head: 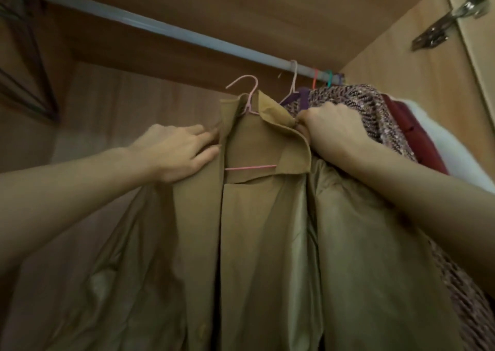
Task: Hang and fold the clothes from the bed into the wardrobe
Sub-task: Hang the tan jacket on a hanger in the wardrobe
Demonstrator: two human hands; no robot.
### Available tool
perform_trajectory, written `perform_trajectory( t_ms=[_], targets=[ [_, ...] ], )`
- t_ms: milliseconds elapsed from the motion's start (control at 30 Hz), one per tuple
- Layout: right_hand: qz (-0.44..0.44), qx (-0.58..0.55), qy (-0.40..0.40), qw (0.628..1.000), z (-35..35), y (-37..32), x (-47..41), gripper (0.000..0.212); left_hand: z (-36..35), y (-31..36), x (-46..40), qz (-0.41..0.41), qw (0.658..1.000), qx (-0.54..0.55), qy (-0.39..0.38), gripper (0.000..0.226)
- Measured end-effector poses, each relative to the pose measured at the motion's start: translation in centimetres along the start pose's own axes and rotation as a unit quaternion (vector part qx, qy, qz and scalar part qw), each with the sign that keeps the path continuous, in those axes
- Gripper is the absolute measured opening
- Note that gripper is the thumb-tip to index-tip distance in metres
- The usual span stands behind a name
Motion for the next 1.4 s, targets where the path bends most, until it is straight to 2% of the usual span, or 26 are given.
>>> perform_trajectory(
  t_ms=[167,233,433,600,667,800,1133,1233,1300,1400],
  targets=[
    [-0.049,-0.036,0.025,0.998,0.2,2.9,-2.9,0.017,-2.2,-0.4,2.4,-0.084,0.987,-0.122,0.059,0.076],
    [-0.076,-0.045,0.027,0.996,0.1,3.9,-4.1,0.020,-2.9,-1.3,3.4,-0.086,0.981,-0.153,0.083,0.075],
    [-0.156,-0.027,0.031,0.987,1.0,5.9,-9.2,0.016,-6.1,-3.7,5.8,-0.107,0.983,-0.119,0.090,0.058],
    [-0.197,-0.013,-0.050,0.979,-0.1,5.1,-12.2,0.016,-8.7,-5.6,7.4,-0.097,0.985,-0.132,0.045,0.051],
    [-0.190,-0.026,-0.070,0.979,-1.4,4.3,-12.4,0.018,-9.5,-6.0,7.6,-0.075,0.989,-0.121,0.026,0.050],
    [-0.166,-0.030,-0.043,0.985,-3.6,3.8,-11.4,0.021,-11.2,-5.8,7.4,-0.051,0.994,-0.095,-0.020,0.049],
    [-0.182,-0.005,-0.009,0.983,-2.1,0.4,-8.4,0.031,-9.8,-2.9,5.5,-0.018,0.998,-0.055,-0.022,0.054],
    [-0.123,0.004,0.015,0.992,-1.5,-3.9,-5.8,0.038,-9.2,-2.0,6.1,0.025,0.999,0.007,-0.025,0.059],
    [-0.056,-0.046,-0.021,0.997,-2.0,-8.3,-2.5,0.038,-9.4,-1.1,7.0,0.047,0.996,0.052,-0.048,0.061],
    [-0.004,-0.163,-0.114,0.980,-4.0,-14.5,3.4,0.039,-9.4,0.7,9.4,0.045,0.993,0.092,-0.053,0.064]
  ],
)
Point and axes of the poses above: each hand's wrist, its own x-axis away from the middle knuckle, its own z-axis out of the back of the hand, y = z × x, the point moved 5 cm from there along -x, towards the middle knuckle, and after that the axes turned 11 degrees about -y, right-handed, at the moved point
